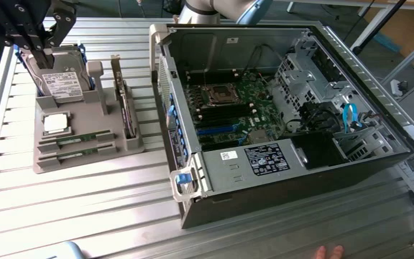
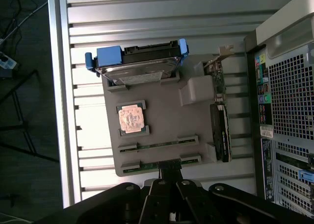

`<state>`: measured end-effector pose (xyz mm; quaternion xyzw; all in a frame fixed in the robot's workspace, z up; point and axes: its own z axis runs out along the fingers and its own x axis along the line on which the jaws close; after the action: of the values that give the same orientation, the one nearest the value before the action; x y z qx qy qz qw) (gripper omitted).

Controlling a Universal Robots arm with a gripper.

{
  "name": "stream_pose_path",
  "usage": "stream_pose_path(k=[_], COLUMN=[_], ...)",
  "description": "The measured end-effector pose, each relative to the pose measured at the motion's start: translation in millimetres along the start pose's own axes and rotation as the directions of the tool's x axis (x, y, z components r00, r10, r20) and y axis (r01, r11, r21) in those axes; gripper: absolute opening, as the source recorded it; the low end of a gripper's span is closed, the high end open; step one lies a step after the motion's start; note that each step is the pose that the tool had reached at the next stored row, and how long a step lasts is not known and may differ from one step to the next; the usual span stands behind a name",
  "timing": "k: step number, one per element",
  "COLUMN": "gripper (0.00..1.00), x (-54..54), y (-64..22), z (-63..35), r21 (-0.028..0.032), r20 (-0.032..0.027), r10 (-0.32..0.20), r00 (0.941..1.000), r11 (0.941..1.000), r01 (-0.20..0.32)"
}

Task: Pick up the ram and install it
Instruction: 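Pick up the ram and move it above insertion slot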

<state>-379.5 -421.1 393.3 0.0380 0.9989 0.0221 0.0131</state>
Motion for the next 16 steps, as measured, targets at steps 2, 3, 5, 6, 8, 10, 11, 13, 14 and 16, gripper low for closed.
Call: stream_pose_path(k=[2,3,5,6,8,10,11,13,14,16], gripper=[0.11,0.11,0.11,0.11,0.11,0.11,0.11,0.11,0.11,0.11], x=[0.0,0.0,0.0,0.0,0.0,0.0,0.0,0.0,0.0,0.0], y=[0.0,0.0,0.0,0.0,0.0,0.0,0.0,0.0,0.0,0.0], z=[0.0,0.0,0.0,0.0,0.0,0.0,0.0,0.0,0.0,0.0], r21=[0.0,0.0,-0.0001,-0.0001,-0.0002,-0.0003,-0.0004,-0.0005,-0.0006,-0.0007], r20=[0.0,0.0,-0.0001,-0.0002,-0.0003,-0.0006,-0.0007,-0.0009,-0.001,-0.0012], r10=[0.0,-0.001,-0.002,-0.004,-0.008,-0.013,-0.016,-0.02,-0.022,-0.026], r00=[1.0,1.0,1.0,1.0,1.0,0.9999,0.9999,0.9998,0.9998,0.9996], r11=[1.0,1.0,1.0,1.0,1.0,0.9999,0.9999,0.9998,0.9998,0.9996], r01=[0.0,0.001,0.002,0.004,0.008,0.013,0.016,0.02,0.022,0.026])
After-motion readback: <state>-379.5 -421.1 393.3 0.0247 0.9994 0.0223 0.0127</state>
